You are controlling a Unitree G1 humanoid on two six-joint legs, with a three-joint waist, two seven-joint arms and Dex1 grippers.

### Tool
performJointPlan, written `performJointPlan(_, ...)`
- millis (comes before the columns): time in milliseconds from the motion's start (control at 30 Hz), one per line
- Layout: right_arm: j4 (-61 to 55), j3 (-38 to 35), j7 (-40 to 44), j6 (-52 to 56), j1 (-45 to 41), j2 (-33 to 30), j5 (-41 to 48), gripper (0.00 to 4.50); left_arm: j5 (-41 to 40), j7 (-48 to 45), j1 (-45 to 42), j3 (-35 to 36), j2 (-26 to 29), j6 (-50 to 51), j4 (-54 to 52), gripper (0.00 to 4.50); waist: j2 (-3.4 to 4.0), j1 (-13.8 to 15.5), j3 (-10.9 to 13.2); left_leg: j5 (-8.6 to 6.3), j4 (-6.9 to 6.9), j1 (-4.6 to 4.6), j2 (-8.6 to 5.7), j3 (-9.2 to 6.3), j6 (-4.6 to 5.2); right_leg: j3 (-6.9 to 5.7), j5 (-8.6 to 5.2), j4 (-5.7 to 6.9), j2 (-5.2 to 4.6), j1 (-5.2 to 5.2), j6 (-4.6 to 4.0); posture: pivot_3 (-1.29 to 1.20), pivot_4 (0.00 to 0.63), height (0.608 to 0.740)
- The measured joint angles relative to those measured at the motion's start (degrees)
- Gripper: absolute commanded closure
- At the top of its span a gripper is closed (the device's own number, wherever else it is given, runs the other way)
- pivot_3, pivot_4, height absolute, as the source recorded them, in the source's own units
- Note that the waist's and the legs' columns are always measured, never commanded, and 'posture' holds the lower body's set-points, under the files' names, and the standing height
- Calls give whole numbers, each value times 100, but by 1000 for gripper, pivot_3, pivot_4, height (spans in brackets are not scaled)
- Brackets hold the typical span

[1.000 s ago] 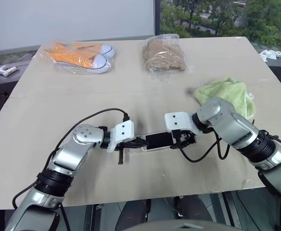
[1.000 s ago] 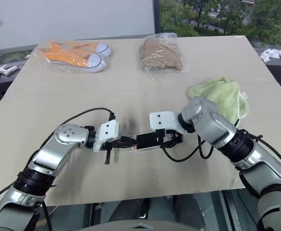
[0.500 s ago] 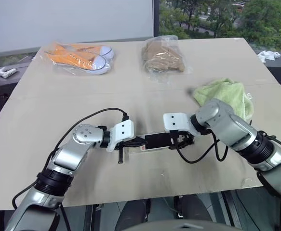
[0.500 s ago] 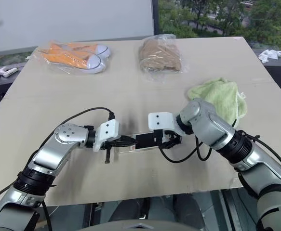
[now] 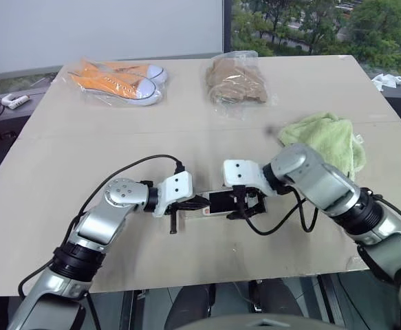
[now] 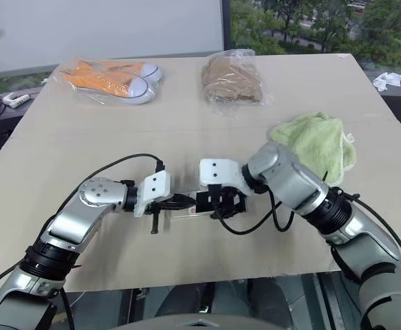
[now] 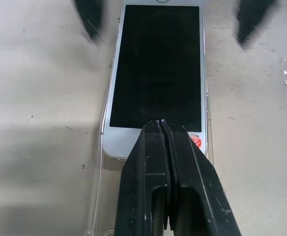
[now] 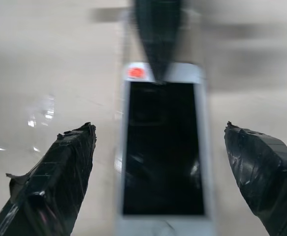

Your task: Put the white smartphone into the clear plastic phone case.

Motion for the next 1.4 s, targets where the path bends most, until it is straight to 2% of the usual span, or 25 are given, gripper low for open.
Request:
performJointPlan(200,-83,-523,183,-3,-80,-849,231,74,-271,77,27,121,-204,280,-24,4500,0,54,4,0,-1,-13,1,1,0,-1,0,-4,0,-3,0,0,150,740)
performJointPlan(233,-90,-567,186,-3,-80,-895,258,575,-356,76,45,174,-213,349,-56,4500,0,45,5,0,-2,-14,1,2,0,2,0,-4,0,-6,0,0,150,740)
performJointPlan(267,-129,-592,195,-4,-76,-998,295,819,-509,76,79,292,-205,458,-159,4500,0,35,8,0,-2,-20,3,2,0,3,0,-3,1,-12,0,0,150,740)
performJointPlan(300,-196,-638,210,-7,-42,-1109,327,1244,-697,64,128,475,-152,572,-302,4500,-1,32,9,0,-5,-22,4,2,0,2,0,-4,1,-15,0,0,150,740)
performJointPlan(333,-265,-703,226,-12,24,-1220,368,1739,-876,18,204,739,48,665,-444,4500,-2,26,9,0,-8,-22,7,2,0,2,0,-6,2,-15,-1,0,150,740)
performJointPlan(367,-336,-736,227,-14,144,-1328,401,2454,-1004,-51,317,1067,370,735,-467,4500,-1,14,9,0,-15,-17,8,1,0,0,-1,-9,2,-16,-1,0,150,740)
performJointPlan(400,-340,-736,228,-13,197,-1360,406,2719,-1016,-75,351,1186,470,761,-455,4500,0,15,10,0,-15,-16,8,1,0,0,-1,-9,2,-16,-1,0,150,740)
performJointPlan(433,-362,-712,217,-21,317,-1379,406,3340,-1023,-184,521,1435,765,724,-413,4500,3,14,11,0,-15,-16,7,2,0,0,-1,-14,1,-16,-2,0,150,740)
performJointPlan(533,-416,-546,154,-82,504,-1392,374,4480,-916,-467,971,1619,1239,458,21,4500,10,20,16,-1,-14,-16,3,3,1,1,-1,-23,-2,-15,-1,0,150,740)
performJointPlan(733,-412,-210,36,-194,535,-1374,121,4480,-773,-766,1322,1610,1428,12,482,4500,9,84,17,-1,-12,-20,0,-6,1,-13,-1,-30,-7,-14,-1,0,150,740)
performJointPlan(867,-413,-5,41,-198,553,-1348,-5,4480,-657,-726,1146,1425,1178,-216,647,4500,9,88,17,-1,-12,-21,-1,-7,1,-15,-1,-29,-8,-14,-1,0,150,740)
performJointPlan(1100,-413,123,72,-193,550,-1366,-181,4480,-459,-510,679,1128,422,-606,943,4500,8,70,16,-1,-10,-20,-2,-7,1,-15,0,-26,-8,-13,-1,0,150,740)
performJointPlan(1400,-422,123,56,-111,549,-1217,-221,4480,-444,-611,551,1026,308,-679,1072,4500,9,77,15,-1,-8,-19,-3,-8,1,-15,0,-25,-9,-12,-1,0,150,740)
